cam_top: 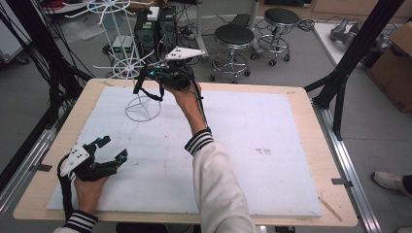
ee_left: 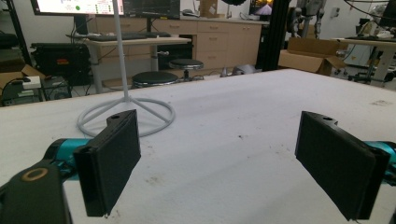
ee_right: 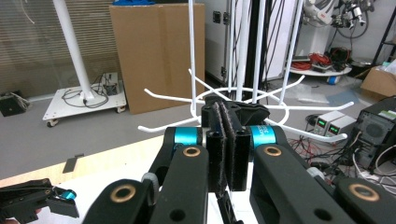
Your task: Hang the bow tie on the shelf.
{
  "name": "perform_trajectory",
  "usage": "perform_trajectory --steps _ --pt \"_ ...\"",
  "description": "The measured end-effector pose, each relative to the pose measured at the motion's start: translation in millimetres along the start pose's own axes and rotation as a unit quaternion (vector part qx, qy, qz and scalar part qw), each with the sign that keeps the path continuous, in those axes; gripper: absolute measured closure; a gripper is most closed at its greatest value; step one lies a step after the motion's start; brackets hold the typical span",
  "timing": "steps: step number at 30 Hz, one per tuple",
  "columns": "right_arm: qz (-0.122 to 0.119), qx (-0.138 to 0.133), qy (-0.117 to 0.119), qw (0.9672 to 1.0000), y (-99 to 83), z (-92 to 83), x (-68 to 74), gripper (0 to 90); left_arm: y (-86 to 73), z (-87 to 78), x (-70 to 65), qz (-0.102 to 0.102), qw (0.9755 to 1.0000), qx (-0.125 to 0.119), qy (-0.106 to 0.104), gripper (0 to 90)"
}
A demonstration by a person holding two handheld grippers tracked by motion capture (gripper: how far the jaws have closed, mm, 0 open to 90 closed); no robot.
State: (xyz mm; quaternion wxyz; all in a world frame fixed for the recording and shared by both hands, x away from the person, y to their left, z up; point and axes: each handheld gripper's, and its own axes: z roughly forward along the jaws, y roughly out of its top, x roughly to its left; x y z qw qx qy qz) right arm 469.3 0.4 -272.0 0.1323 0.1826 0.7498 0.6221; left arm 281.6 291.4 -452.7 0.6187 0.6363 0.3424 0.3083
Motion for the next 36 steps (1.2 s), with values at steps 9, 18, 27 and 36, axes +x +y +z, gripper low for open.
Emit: perform_trajectory --steps 9,18,27,36 --pt "0.0 0.0 -0.001 1.0 1.3 -2.9 -0.1 88.5 0.0 0.0 0.0 0.0 1.0 0.0 0.0 14.5" --pt "0.008 -0.002 -0.003 1.0 -2.0 -2.2 -5.8 88.5 -0.1 0.0 0.0 0.001 1.0 0.0 0.0 14.5" --pt "0.029 0.001 -0.004 0.9996 -10.8 1.9 -15.8 88.5 -0.1 0.0 0.1 0.0 1.0 0.0 0.0 14.5" --pt "0.046 0.017 -0.009 0.9988 -20.1 5.8 -23.2 88.5 -0.1 -0.1 0.0 0.0 1.0 0.0 -0.001 14.5"
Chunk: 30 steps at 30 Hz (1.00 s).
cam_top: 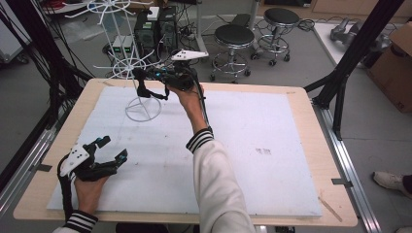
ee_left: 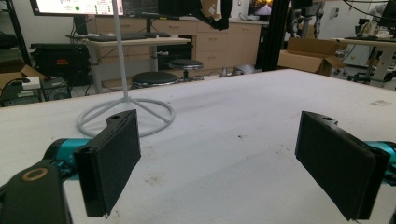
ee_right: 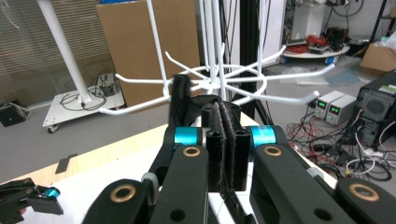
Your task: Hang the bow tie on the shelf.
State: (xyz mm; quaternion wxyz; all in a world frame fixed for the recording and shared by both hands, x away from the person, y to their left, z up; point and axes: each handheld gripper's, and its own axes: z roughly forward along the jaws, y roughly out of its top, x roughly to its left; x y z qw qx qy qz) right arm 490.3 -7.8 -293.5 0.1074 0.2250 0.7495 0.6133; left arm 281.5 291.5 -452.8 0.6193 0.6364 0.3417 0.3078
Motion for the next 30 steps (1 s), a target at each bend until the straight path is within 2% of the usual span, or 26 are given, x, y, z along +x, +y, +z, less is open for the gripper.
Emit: perform_trajectory --steps 12,24,30 --pt "0.002 0.033 -0.011 0.9994 -11.9 7.0 -3.6 88.5 -0.1 0.0 -0.3 0.0 1.0 -0.001 0.0 14.5" --pt "0.003 0.079 -0.013 0.9968 -20.6 16.1 -3.7 88.3 -0.1 0.0 -0.3 0.0 1.0 -0.002 0.0 14.5" --pt "-0.008 0.093 -0.017 0.9955 -20.4 17.4 -0.5 81.6 -0.1 0.0 -0.3 0.0 1.0 -0.002 0.0 14.5"
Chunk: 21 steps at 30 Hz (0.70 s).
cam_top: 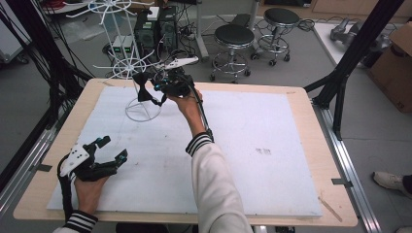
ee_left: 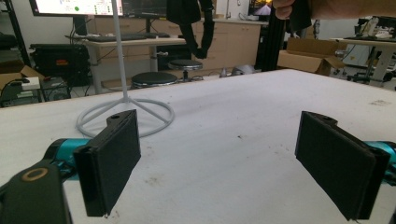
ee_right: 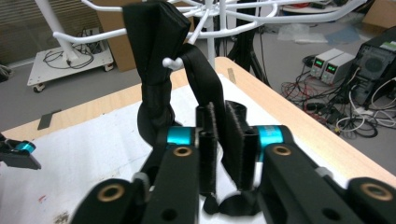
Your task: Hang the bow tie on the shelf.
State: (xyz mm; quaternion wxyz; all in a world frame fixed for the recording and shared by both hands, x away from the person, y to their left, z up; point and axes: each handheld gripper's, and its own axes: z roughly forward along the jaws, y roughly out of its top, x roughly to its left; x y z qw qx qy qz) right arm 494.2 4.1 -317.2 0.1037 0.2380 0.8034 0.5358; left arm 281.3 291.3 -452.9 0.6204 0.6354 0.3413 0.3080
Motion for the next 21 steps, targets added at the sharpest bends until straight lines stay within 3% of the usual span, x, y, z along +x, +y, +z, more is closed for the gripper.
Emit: perform_trajectory --steps 2,6,11,15,18,20,21 --pt "0.001 0.003 -0.001 1.0 0.3 -1.6 0.8 77.9 0.1 -0.1 0.1 -0.001 1.0 0.001 0.0 14.5" --pt "-0.004 0.009 -0.005 0.9999 1.8 -5.7 3.1 58.0 0.1 0.0 0.0 0.0 1.0 0.001 0.001 14.5" --pt "-0.015 0.014 -0.03 0.9994 3.0 -16.5 6.7 30.1 0.2 -0.1 0.4 0.0 1.0 0.003 0.0 14.5" --pt "-0.021 0.029 -0.04 0.9986 0.0 -26.6 7.5 19.0 0.2 0.1 0.3 0.0 1.0 0.002 0.0 14.5" --pt "-0.04 0.007 -0.058 0.9975 -10.4 -40.7 12.7 14.2 0.3 0.1 0.2 0.001 1.0 0.003 0.0 14.5" --pt "-0.032 0.037 -0.05 0.9975 -13.4 -50.7 13.0 11.1 0.2 0.1 0.0 0.001 1.0 0.003 0.0 14.5" --pt "-0.033 0.039 -0.045 0.9977 -13.9 -55.0 13.9 11.1 0.1 0.5 -0.2 0.001 1.0 0.0 0.001 14.5"
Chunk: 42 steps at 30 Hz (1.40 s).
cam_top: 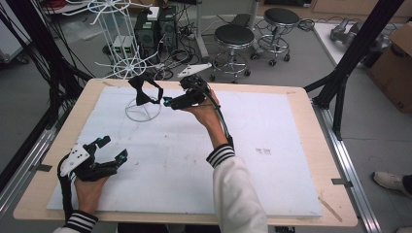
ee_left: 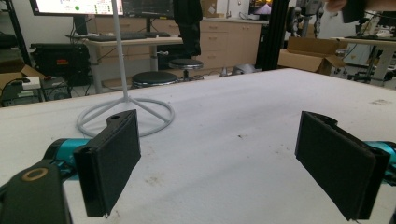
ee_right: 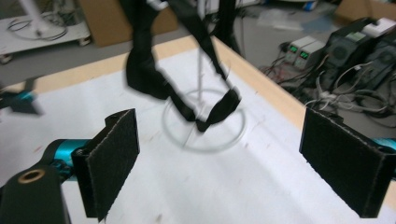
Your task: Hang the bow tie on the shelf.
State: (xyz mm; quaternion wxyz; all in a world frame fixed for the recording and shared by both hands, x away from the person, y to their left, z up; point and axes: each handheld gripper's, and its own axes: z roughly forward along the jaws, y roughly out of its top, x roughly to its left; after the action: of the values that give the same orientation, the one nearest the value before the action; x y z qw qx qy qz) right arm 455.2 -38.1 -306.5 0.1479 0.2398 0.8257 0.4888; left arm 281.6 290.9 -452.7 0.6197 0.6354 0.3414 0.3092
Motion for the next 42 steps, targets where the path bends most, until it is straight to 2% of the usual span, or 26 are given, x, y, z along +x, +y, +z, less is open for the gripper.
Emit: perform_trajectory --steps 2,4,6,8,9,11,13,19,22,24,25,29,32,39,42 --pt "-0.012 -0.041 -0.023 0.9988 -7.4 -17.6 6.4 11.3 0.0 -0.2 0.2 0.0 1.0 0.001 -0.001 14.5" --pt "-0.008 -0.023 -0.012 0.9996 -8.7 -28.7 8.0 11.2 0.0 -0.1 0.1 0.0 1.0 0.002 0.0 14.5" --pt "-0.002 -0.017 -0.01 0.9998 -11.2 -44.3 10.2 11.2 0.0 0.0 -0.1 0.0 1.0 0.001 0.0 14.5" --pt "-0.011 -0.063 -0.033 0.9974 -20.8 -61.9 14.8 11.3 0.1 -0.2 0.1 0.0 1.0 0.002 -0.001 14.5" --pt "-0.011 -0.069 -0.043 0.9966 -24.7 -68.2 16.5 11.3 0.1 -0.1 0.2 0.0 1.0 0.002 0.0 14.5" --pt "-0.006 -0.067 -0.046 0.9967 -34.9 -83.6 18.4 11.3 0.1 -0.2 0.2 0.0 1.0 0.001 -0.001 14.5" --pt "-0.007 -0.07 -0.062 0.9956 -48.3 -102.2 22.4 11.3 0.0 0.0 -0.1 0.0 1.0 0.001 0.0 14.5" --pt "0.003 -0.086 -0.091 0.9921 -87.3 -146.6 31.3 11.3 0.0 -0.1 -0.1 0.001 1.0 0.001 -0.001 14.4" --pt "0.011 -0.101 -0.12 0.9876 -115.4 -168.4 35.2 11.3 0.1 -0.2 0.0 0.001 1.0 0.001 -0.001 14.5" --pt "0.023 -0.113 -0.13 0.9848 -132.6 -179.3 37.0 11.3 0.0 0.0 -0.4 0.002 1.0 0.0 -0.001 14.5" --pt "0.027 -0.121 -0.142 0.9821 -145.4 -185.8 38.1 11.2 0.1 0.0 -0.4 0.002 1.0 0.001 -0.001 14.5" --pt "0.041 -0.138 -0.177 0.9738 -182.6 -198.8 41.9 11.2 0.1 0.0 -0.4 0.003 1.0 0.001 -0.001 14.5" --pt "0.052 -0.146 -0.19 0.9694 -203.0 -202.7 44.1 11.2 0.1 0.0 -0.7 0.004 1.0 0.002 -0.001 14.5" --pt "0.065 -0.164 -0.225 0.9583 -246.8 -199.4 47.0 11.2 0.1 0.2 -1.5 0.007 1.0 0.002 -0.001 14.5" --pt "0.069 -0.161 -0.236 0.9558 -257.5 -195.7 47.9 11.2 0.2 0.1 -1.5 0.009 1.0 0.003 -0.001 14.5"
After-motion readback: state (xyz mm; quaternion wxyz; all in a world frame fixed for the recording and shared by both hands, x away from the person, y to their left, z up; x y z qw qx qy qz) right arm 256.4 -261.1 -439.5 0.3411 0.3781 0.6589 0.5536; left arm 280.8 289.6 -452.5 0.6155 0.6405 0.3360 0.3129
